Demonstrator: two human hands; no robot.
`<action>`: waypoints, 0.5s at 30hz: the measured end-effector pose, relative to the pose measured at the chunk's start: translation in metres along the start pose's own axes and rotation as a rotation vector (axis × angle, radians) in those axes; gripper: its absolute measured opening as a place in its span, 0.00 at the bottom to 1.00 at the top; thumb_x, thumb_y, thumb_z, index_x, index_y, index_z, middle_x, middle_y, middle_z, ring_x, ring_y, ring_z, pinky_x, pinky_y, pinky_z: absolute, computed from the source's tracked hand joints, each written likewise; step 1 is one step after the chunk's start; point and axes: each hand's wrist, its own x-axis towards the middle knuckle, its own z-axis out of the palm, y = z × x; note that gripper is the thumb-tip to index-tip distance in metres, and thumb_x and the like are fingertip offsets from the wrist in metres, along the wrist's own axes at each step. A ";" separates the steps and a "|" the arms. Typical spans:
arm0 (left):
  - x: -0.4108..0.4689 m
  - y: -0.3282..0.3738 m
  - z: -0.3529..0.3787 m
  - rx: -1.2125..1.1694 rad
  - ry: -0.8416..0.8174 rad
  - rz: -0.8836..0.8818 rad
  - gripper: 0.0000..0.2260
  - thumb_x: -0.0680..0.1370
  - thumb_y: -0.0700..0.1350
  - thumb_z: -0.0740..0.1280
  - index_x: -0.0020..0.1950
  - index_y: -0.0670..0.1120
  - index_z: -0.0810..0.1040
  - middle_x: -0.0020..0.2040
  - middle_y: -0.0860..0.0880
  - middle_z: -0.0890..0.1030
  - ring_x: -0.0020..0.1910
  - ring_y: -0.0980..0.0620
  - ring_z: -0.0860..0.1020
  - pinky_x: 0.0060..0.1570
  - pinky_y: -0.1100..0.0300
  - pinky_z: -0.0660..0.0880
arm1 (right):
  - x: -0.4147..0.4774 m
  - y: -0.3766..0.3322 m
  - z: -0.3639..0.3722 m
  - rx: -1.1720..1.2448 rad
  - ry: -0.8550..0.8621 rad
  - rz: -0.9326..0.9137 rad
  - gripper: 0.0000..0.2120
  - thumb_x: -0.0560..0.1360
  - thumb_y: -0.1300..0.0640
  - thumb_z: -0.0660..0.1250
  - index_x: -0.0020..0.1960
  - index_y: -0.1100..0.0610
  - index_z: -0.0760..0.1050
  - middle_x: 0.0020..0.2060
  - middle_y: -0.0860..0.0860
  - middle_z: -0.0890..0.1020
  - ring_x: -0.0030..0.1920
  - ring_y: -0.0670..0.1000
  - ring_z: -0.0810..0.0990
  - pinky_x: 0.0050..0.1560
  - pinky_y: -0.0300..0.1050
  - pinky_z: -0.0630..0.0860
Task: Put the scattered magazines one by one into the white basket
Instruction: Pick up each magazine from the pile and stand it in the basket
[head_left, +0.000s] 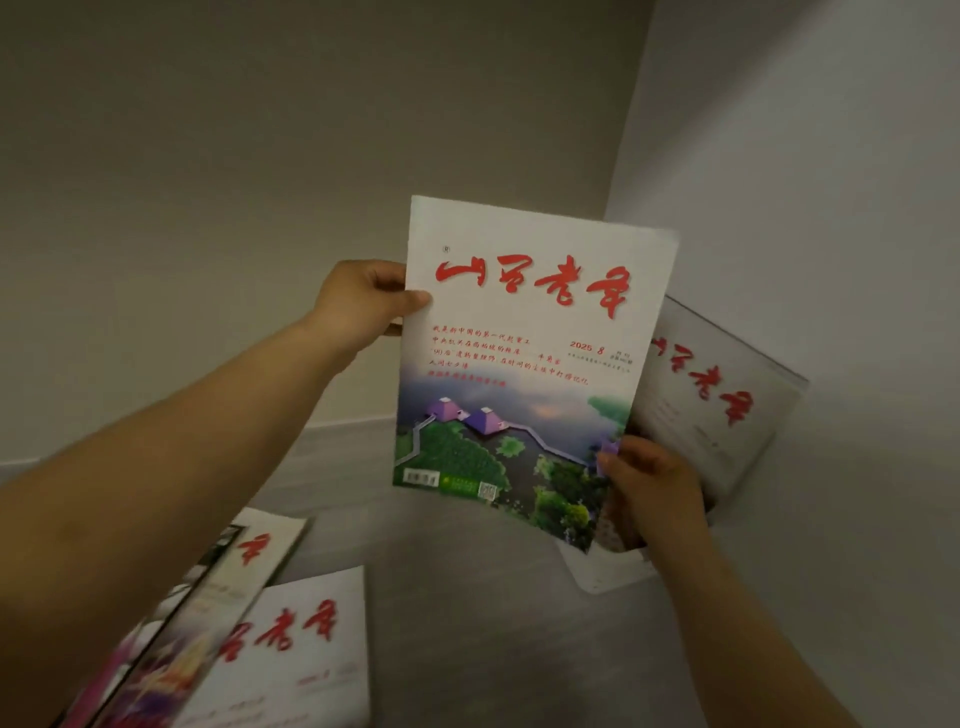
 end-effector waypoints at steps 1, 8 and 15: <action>0.008 0.003 0.013 0.020 -0.002 0.001 0.12 0.74 0.37 0.65 0.57 0.40 0.77 0.49 0.49 0.77 0.42 0.51 0.77 0.34 0.65 0.73 | 0.007 -0.001 -0.010 0.001 0.047 -0.025 0.05 0.73 0.65 0.65 0.44 0.58 0.79 0.25 0.43 0.79 0.27 0.41 0.74 0.22 0.28 0.71; 0.054 0.014 0.088 0.016 -0.038 0.014 0.11 0.74 0.36 0.65 0.56 0.37 0.76 0.48 0.47 0.77 0.37 0.56 0.76 0.28 0.70 0.74 | 0.035 0.014 -0.043 0.032 0.349 -0.142 0.07 0.73 0.64 0.64 0.46 0.55 0.79 0.33 0.45 0.78 0.34 0.39 0.74 0.28 0.20 0.68; 0.074 -0.006 0.148 -0.026 -0.049 -0.011 0.11 0.75 0.36 0.63 0.57 0.37 0.74 0.49 0.46 0.76 0.48 0.50 0.75 0.36 0.68 0.74 | 0.038 0.052 -0.045 0.009 0.413 -0.071 0.08 0.74 0.63 0.64 0.47 0.53 0.78 0.36 0.48 0.80 0.38 0.46 0.78 0.36 0.30 0.73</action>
